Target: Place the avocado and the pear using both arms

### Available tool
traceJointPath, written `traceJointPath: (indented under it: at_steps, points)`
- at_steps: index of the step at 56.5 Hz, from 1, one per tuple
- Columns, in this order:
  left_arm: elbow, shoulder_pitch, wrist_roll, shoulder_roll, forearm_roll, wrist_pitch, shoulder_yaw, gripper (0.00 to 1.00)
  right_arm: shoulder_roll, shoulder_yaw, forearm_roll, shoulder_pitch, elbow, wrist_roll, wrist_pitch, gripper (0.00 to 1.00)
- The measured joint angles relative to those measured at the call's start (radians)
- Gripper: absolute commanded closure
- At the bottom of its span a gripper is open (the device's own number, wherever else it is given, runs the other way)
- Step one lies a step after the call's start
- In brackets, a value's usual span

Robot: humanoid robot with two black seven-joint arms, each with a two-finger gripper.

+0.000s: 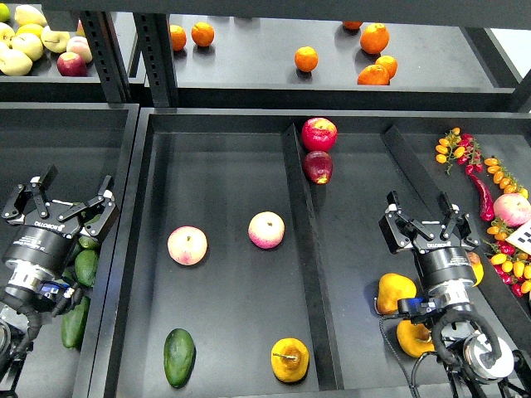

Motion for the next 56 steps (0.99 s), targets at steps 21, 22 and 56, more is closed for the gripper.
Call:
traceJointPath:
  at_steps: [21,22,56]
  points:
    - [0.000,-0.010,0.024,0.000,0.003,-0.004,-0.002,0.00,0.000,0.000,-0.008,0.000,0.000,0.000,-0.012,0.00]
    - [0.000,-0.010,0.025,0.000,0.003,-0.004,-0.002,0.00,0.000,-0.001,-0.008,0.000,0.000,0.000,-0.013,0.00]
    - [0.004,-0.033,0.028,0.000,0.001,-0.003,0.000,0.00,0.000,-0.016,-0.008,-0.001,-0.002,0.000,-0.041,0.00]
